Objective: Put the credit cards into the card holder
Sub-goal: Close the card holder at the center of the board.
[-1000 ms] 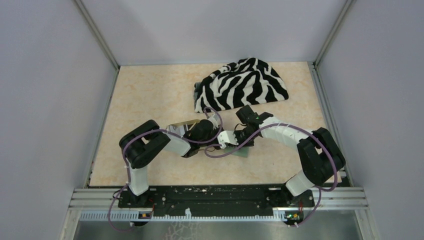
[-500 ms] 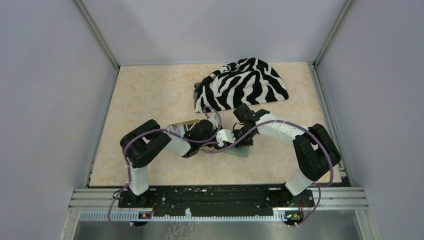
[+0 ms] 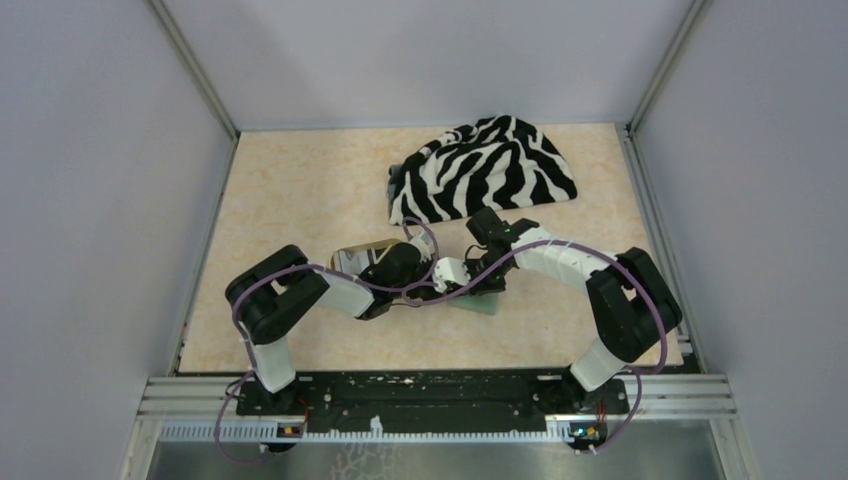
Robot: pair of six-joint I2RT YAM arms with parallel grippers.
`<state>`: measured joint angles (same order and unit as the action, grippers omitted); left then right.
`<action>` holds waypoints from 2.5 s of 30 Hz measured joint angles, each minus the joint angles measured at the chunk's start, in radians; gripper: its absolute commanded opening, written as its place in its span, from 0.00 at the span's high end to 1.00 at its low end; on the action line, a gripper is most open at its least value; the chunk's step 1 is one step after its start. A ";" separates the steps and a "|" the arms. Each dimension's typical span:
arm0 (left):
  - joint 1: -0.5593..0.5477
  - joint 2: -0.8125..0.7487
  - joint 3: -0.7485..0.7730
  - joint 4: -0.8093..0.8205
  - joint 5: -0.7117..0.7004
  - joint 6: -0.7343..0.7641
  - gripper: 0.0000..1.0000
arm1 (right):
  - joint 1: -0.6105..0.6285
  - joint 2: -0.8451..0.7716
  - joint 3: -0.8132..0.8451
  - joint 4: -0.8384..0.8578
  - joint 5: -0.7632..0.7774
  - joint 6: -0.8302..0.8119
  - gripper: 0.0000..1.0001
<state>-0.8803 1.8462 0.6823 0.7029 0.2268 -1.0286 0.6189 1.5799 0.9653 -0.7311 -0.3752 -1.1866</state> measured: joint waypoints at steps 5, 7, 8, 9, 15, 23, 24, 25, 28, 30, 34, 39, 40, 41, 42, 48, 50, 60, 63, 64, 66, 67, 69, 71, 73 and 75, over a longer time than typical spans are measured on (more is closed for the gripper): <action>-0.002 -0.054 -0.019 -0.022 -0.005 0.026 0.96 | 0.000 0.000 -0.001 0.002 0.000 0.002 1.00; 0.000 -0.055 -0.011 -0.018 0.003 0.029 0.98 | 0.000 0.000 -0.002 0.003 0.000 0.002 1.00; 0.001 -0.050 -0.007 -0.011 0.008 0.029 0.99 | 0.000 0.000 -0.002 0.003 0.000 0.003 1.00; 0.002 -0.043 -0.001 -0.001 0.017 0.028 1.00 | 0.000 0.000 -0.002 0.004 0.000 0.003 1.00; 0.006 0.050 0.043 0.054 0.062 0.003 1.00 | 0.000 -0.003 -0.005 0.007 0.001 0.005 1.00; 0.017 0.089 0.051 0.099 0.100 -0.021 1.00 | 0.000 -0.007 -0.010 0.013 0.008 0.012 1.00; 0.017 0.089 0.051 0.100 0.100 -0.023 1.00 | 0.000 -0.007 -0.010 0.013 0.008 0.012 1.00; 0.017 0.089 0.051 0.100 0.100 -0.023 1.00 | 0.000 -0.007 -0.010 0.013 0.008 0.012 1.00; 0.018 0.089 0.051 0.101 0.100 -0.026 1.00 | 0.000 -0.007 -0.010 0.013 0.008 0.013 1.00; 0.019 0.089 0.051 0.102 0.100 -0.027 1.00 | 0.000 -0.007 -0.010 0.013 0.008 0.013 1.00; 0.024 0.089 0.051 0.109 0.100 -0.032 1.00 | 0.000 -0.007 -0.010 0.013 0.008 0.012 1.00; 0.026 0.089 0.056 0.149 0.099 -0.045 1.00 | 0.000 -0.007 -0.010 0.013 0.008 0.012 1.00; 0.026 0.089 0.056 0.156 0.099 -0.050 1.00 | 0.000 -0.007 -0.010 0.013 0.008 0.012 1.00; 0.026 0.090 0.057 0.161 0.099 -0.052 1.00 | 0.000 -0.007 -0.010 0.013 0.008 0.012 1.00; 0.026 0.091 0.058 0.166 0.100 -0.056 1.00 | 0.000 -0.007 -0.010 0.013 0.008 0.013 1.00; 0.031 0.133 0.088 0.197 0.129 -0.079 1.00 | 0.000 -0.007 -0.010 0.014 0.007 0.014 1.00; 0.032 0.151 0.093 0.203 0.143 -0.084 1.00 | 0.000 -0.007 -0.010 0.014 0.008 0.017 1.00; 0.036 0.170 0.093 0.192 0.160 -0.080 1.00 | 0.000 -0.007 -0.010 0.014 0.008 0.021 1.00; 0.036 0.169 0.092 0.185 0.160 -0.071 1.00 | 0.000 -0.007 -0.010 0.014 0.008 0.021 1.00; 0.036 0.169 0.090 0.185 0.160 -0.069 1.00 | 0.000 -0.007 -0.010 0.014 0.008 0.021 1.00; 0.036 0.166 0.084 0.186 0.158 -0.062 1.00 | 0.000 -0.007 -0.010 0.014 0.008 0.021 1.00; 0.036 0.164 0.082 0.187 0.158 -0.057 1.00 | 0.000 -0.007 -0.010 0.014 0.008 0.021 1.00; 0.036 0.161 0.074 0.189 0.155 -0.050 1.00 | 0.001 -0.007 -0.010 0.014 0.008 0.022 1.00; 0.036 0.160 0.069 0.194 0.154 -0.047 1.00 | 0.001 -0.007 -0.010 0.014 0.008 0.026 1.00; 0.036 0.160 0.068 0.196 0.152 -0.043 1.00 | 0.001 -0.007 -0.010 0.014 0.008 0.028 1.00; 0.036 0.160 0.068 0.195 0.152 -0.040 1.00 | 0.001 -0.006 -0.008 0.013 0.008 0.027 1.00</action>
<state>-0.8444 2.0064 0.7498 0.8978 0.3786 -1.0683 0.6201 1.5738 0.9569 -0.7177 -0.3672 -1.1591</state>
